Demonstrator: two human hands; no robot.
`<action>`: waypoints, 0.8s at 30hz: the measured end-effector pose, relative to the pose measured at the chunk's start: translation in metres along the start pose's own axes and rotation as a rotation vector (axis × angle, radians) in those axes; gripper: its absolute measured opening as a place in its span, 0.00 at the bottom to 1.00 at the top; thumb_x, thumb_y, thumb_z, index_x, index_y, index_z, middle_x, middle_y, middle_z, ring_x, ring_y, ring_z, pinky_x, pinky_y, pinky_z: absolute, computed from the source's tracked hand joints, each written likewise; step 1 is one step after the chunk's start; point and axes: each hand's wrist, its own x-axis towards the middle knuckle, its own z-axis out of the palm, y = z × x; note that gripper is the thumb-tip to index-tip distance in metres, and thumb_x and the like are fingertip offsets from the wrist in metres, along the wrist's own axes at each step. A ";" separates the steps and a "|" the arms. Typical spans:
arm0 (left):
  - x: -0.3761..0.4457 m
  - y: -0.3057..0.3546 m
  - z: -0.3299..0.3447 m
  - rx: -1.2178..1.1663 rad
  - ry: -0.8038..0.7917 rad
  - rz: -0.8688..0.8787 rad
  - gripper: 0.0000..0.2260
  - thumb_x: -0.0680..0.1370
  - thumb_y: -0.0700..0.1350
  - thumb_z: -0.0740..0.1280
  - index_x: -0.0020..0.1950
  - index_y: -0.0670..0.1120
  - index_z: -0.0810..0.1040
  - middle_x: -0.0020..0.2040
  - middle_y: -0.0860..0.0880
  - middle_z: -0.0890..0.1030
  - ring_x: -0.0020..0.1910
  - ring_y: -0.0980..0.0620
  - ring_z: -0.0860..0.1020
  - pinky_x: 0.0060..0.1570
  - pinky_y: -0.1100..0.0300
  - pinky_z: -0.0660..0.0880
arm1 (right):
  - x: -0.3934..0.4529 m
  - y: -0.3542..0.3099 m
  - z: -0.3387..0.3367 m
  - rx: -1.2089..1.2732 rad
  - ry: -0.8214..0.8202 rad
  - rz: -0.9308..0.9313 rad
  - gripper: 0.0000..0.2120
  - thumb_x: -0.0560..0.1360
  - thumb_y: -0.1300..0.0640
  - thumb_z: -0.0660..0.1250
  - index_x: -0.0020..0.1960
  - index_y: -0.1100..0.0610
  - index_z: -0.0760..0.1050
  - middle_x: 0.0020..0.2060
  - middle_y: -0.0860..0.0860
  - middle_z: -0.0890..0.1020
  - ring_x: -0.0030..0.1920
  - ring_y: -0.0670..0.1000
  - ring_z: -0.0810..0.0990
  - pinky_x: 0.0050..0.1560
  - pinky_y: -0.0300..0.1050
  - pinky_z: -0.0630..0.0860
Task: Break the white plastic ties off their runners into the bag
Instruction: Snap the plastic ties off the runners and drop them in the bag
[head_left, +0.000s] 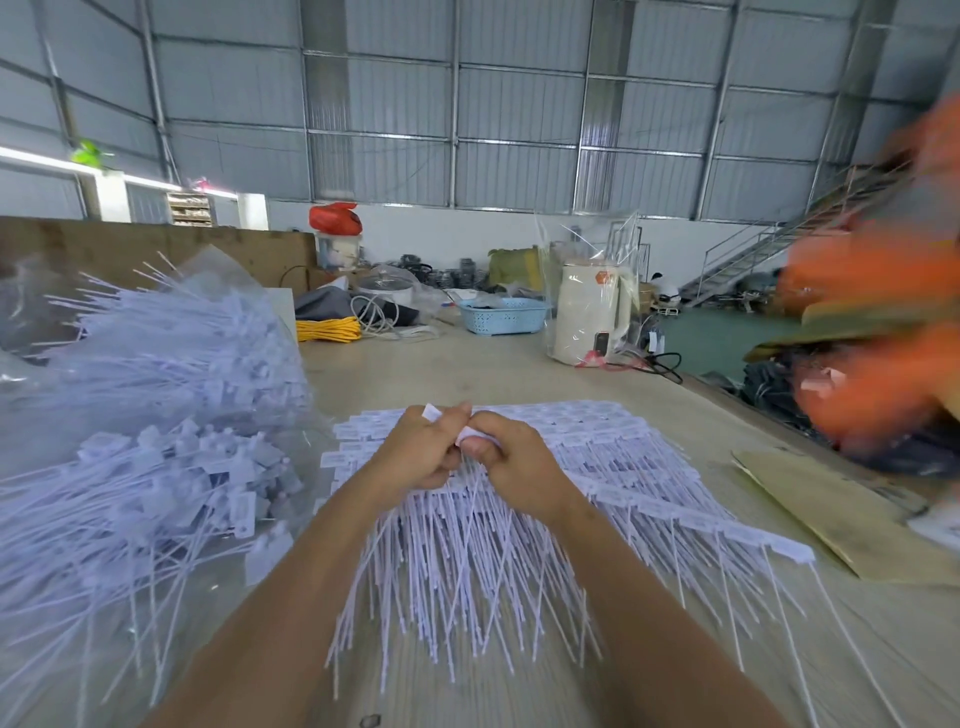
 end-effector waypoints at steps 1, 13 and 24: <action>-0.001 0.001 -0.002 -0.024 -0.033 -0.017 0.18 0.82 0.48 0.59 0.33 0.46 0.66 0.21 0.53 0.61 0.17 0.57 0.57 0.18 0.70 0.54 | 0.000 -0.001 -0.001 -0.004 -0.012 -0.015 0.07 0.78 0.65 0.61 0.51 0.65 0.76 0.41 0.61 0.79 0.41 0.58 0.75 0.44 0.48 0.70; 0.003 0.010 -0.012 -0.429 -0.052 0.047 0.14 0.82 0.52 0.55 0.44 0.46 0.72 0.32 0.49 0.72 0.17 0.60 0.58 0.16 0.70 0.54 | 0.001 -0.018 -0.045 0.217 0.252 -0.049 0.08 0.78 0.59 0.62 0.40 0.53 0.71 0.37 0.45 0.71 0.37 0.37 0.69 0.39 0.28 0.65; 0.002 -0.006 0.026 -0.046 -0.008 0.018 0.15 0.79 0.55 0.62 0.39 0.47 0.72 0.24 0.52 0.72 0.20 0.58 0.68 0.20 0.70 0.61 | -0.002 -0.001 -0.023 0.001 0.041 0.012 0.19 0.68 0.65 0.73 0.57 0.60 0.73 0.51 0.51 0.70 0.43 0.34 0.70 0.44 0.25 0.65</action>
